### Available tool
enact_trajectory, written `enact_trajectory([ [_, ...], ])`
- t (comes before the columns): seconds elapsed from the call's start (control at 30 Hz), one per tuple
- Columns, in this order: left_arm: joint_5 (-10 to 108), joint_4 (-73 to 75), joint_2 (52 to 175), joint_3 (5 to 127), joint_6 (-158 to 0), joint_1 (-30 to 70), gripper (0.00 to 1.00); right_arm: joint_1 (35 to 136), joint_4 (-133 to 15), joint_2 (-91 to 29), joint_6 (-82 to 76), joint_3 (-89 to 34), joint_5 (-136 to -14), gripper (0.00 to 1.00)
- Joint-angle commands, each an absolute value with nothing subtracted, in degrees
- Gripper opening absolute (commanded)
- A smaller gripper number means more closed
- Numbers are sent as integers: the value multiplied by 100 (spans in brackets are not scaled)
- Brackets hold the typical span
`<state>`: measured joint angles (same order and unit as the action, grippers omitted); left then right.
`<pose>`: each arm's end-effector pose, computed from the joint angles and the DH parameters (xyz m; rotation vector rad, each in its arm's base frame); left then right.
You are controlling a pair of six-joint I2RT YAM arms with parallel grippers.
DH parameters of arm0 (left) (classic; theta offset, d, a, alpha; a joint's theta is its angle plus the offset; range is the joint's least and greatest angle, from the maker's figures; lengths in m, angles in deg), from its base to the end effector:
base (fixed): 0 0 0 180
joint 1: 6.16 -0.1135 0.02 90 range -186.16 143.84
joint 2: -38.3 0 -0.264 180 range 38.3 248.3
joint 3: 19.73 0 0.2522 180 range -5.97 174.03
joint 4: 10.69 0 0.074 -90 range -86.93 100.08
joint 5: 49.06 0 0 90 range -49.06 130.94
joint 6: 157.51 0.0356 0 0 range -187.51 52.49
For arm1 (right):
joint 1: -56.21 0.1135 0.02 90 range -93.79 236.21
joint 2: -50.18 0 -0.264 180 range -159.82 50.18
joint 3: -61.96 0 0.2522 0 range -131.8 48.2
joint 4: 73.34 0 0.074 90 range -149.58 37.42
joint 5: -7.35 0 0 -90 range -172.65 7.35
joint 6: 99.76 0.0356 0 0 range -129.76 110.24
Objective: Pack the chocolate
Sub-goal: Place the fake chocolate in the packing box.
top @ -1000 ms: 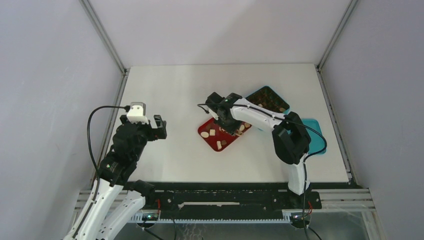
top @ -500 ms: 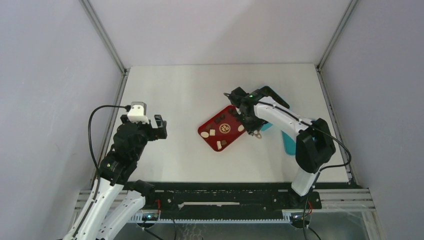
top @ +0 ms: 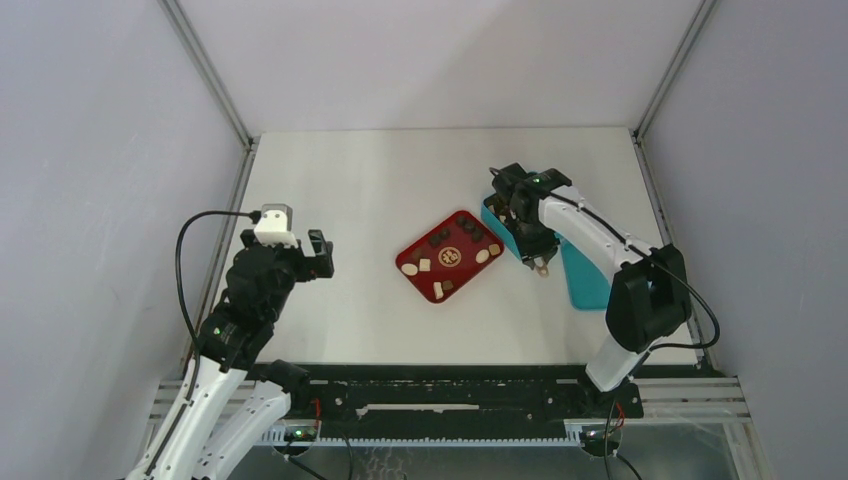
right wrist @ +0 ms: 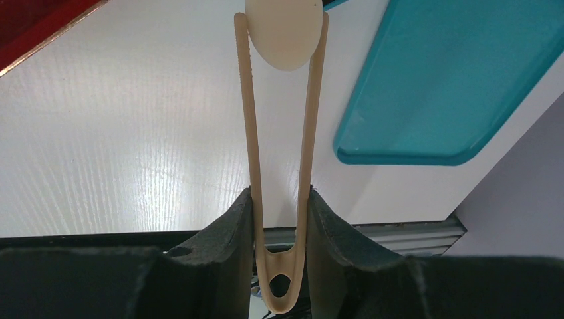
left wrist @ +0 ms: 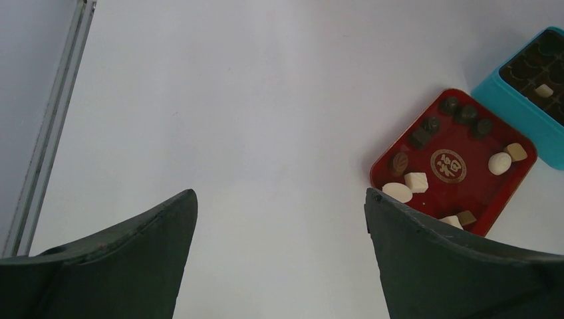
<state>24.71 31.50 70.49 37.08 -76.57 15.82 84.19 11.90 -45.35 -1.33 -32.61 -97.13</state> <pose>0.1233 -0.0391 0.3265 0.0163 1.8662 -0.1087 0.2733 0.1351 0.2638 -0.4939 2.9410 -0.3290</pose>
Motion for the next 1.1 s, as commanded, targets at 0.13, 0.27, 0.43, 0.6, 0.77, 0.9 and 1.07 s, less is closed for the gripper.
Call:
enact_trajectory([
  [0.13,2512,2982,6974,3569,-7674,1538,100,8197,1079,-4661,17,-3284,-9795,14],
  [0.27,2521,2982,6975,3569,-7674,1538,100,8148,1005,-4834,17,-3291,-9823,16],
  [0.43,2521,2980,6970,3562,-7674,1538,100,8070,929,-5002,33,-3283,-9883,18],
  [0.6,2512,2986,6972,3562,-7670,1538,100,8016,887,-5071,37,-3270,-9884,21],
  [0.77,2514,2985,6962,3556,-7665,1538,100,7985,860,-5128,24,-3252,-9856,25],
  [0.9,2511,2980,6959,3561,-7665,1538,100,7976,848,-5181,34,-3229,-9888,30],
  [1.07,2521,2981,6962,3561,-7670,1538,100,7977,853,-5179,52,-3218,-9900,36],
])
